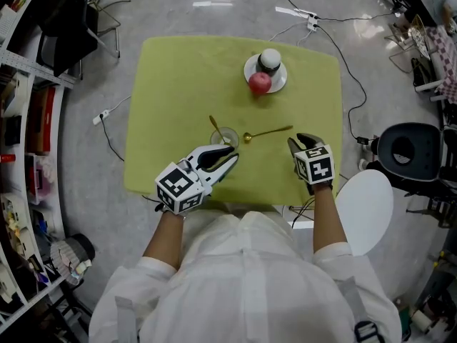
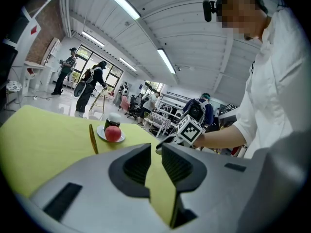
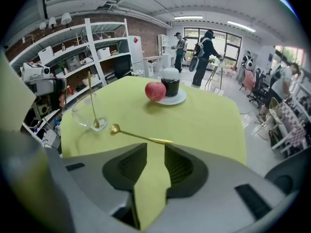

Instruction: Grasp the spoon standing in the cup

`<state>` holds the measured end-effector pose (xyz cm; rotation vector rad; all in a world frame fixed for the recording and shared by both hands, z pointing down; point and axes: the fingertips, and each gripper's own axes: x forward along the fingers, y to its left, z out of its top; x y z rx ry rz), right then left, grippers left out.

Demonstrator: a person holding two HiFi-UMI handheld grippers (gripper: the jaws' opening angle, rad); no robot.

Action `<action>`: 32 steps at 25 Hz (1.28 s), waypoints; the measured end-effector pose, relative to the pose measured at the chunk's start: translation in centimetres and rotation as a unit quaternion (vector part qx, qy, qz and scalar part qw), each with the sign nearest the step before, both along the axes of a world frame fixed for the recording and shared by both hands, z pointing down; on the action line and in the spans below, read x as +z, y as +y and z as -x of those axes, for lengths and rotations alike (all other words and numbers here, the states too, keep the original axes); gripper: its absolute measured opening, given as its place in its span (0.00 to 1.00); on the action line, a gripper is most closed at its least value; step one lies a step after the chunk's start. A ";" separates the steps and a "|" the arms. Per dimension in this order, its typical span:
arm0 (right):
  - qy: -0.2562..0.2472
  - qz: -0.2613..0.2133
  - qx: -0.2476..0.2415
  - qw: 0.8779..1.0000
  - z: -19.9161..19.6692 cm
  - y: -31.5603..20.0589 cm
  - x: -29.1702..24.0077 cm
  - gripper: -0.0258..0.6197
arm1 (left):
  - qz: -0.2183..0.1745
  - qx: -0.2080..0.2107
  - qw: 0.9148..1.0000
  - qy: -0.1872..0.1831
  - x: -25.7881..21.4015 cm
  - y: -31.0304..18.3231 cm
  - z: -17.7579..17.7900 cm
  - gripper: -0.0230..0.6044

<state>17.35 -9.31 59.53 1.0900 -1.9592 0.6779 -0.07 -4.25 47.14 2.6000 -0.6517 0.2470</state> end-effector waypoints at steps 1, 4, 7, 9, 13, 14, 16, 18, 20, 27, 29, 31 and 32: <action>-0.001 -0.004 -0.001 1.000 0.0 0.0 -0.3 0.22 | 0.000 -0.001 1.000 0.000 0.0 0.0 0.0 0.14; -0.007 -0.015 -0.007 1.000 0.5 -0.1 -1.2 0.22 | 0.000 -0.001 1.000 -0.001 -0.1 0.0 0.0 0.14; -0.012 -0.024 -0.018 0.999 1.3 -0.2 -2.0 0.22 | -0.002 -0.004 1.000 0.000 -0.2 -0.1 0.0 0.14; -0.016 -0.032 -0.025 0.999 2.0 -0.4 -2.6 0.22 | -0.002 -0.006 1.000 0.000 -0.2 -0.1 0.2 0.14; -0.033 -0.054 -0.038 0.997 3.4 -0.9 -4.2 0.22 | -0.003 -0.009 1.000 0.000 -0.2 0.0 0.4 0.14; -0.039 -0.059 -0.043 0.997 3.9 -1.1 -4.7 0.22 | -0.003 -0.010 1.000 -0.001 -0.2 0.0 0.5 0.14; -0.051 -0.067 -0.055 0.995 5.0 -1.4 -5.6 0.22 | -0.004 -0.013 1.000 -0.002 -0.2 0.0 0.7 0.14; -0.061 -0.073 -0.071 0.993 6.4 -1.6 -6.5 0.22 | -0.004 -0.014 1.000 -0.004 -0.1 -0.1 0.9 0.14; -0.070 -0.080 -0.089 0.990 8.0 -1.6 -7.3 0.22 | -0.003 -0.017 1.000 -0.005 -0.1 -0.1 1.1 0.14; -0.097 -0.080 -0.159 0.979 13.7 -0.8 -8.8 0.18 | -0.005 -0.036 0.999 -0.008 -0.3 -0.4 2.4 0.14; -0.102 -0.077 -0.176 0.976 15.1 -0.5 -8.9 0.18 | -0.006 -0.040 0.999 -0.010 -0.3 -0.4 2.8 0.14; -0.107 -0.074 -0.189 0.973 16.4 -0.3 -8.9 0.18 | -0.006 -0.044 0.999 -0.011 -0.2 -0.4 3.1 0.14; -0.109 -0.074 -0.195 0.972 17.0 -0.2 -8.9 0.18 | -0.005 -0.046 0.999 -0.011 -0.2 -0.4 3.2 0.14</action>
